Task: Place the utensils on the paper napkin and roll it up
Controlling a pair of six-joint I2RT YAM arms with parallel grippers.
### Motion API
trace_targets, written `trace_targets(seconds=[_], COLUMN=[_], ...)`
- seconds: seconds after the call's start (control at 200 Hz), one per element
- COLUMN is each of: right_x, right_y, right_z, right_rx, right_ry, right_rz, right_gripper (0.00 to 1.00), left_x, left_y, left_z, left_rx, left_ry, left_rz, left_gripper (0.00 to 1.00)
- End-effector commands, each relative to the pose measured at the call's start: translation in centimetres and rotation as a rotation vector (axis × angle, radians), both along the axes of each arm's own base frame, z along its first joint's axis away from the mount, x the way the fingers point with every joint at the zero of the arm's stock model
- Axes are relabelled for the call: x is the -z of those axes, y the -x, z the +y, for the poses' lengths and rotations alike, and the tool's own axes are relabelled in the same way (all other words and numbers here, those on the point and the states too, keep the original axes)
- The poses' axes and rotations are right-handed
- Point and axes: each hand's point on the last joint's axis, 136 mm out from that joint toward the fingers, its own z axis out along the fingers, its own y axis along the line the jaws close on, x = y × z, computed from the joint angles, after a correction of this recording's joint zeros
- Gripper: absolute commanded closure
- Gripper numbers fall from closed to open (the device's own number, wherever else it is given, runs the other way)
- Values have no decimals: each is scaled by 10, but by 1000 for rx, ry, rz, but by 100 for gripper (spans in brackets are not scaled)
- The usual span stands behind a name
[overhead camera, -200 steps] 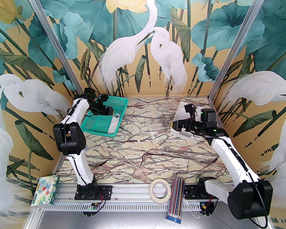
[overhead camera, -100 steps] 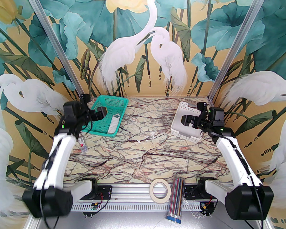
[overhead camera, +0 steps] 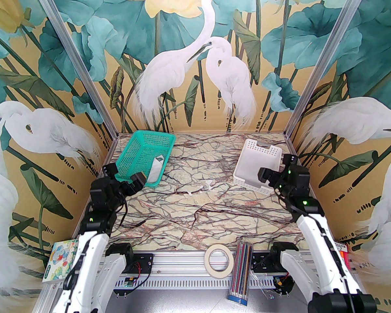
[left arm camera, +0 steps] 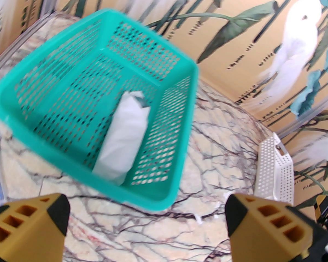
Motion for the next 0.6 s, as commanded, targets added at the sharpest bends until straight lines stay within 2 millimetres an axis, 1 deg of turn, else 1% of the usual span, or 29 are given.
trace_targets(seconds=[0.0,0.08,0.155,0.25,0.31,0.42,0.51,0.595], right_x=[10,21,29,41,48,57,56,51], right_y=[-5,-11,-17,-26,-32,-45,-55,-65], right_z=[-15,-14,-12,-14,-15,-12,-5,-1], right_rx=[63,51,29,18,6,-30,-68,-83], right_ry=[50,59,74,114,144,177,160,151], right_rz=[-55,-80,-100,-121,-126,-150,-191,-246], right_gripper=[1,1,1,1,1,1,1,1], left_x=[9,23,32,39,39,32,29,31], left_y=[-1,1,2,2,0,-7,-8,-9], left_z=[14,25,35,48,51,56,63,68], left_rx=[-91,-151,-197,-265,-281,-286,-295,-303], left_ry=[6,-22,-58,-85,-90,-148,-230,-285], left_rz=[-27,-17,-23,-14,-16,-34,-36,-40], left_gripper=[1,1,1,1,1,1,1,1])
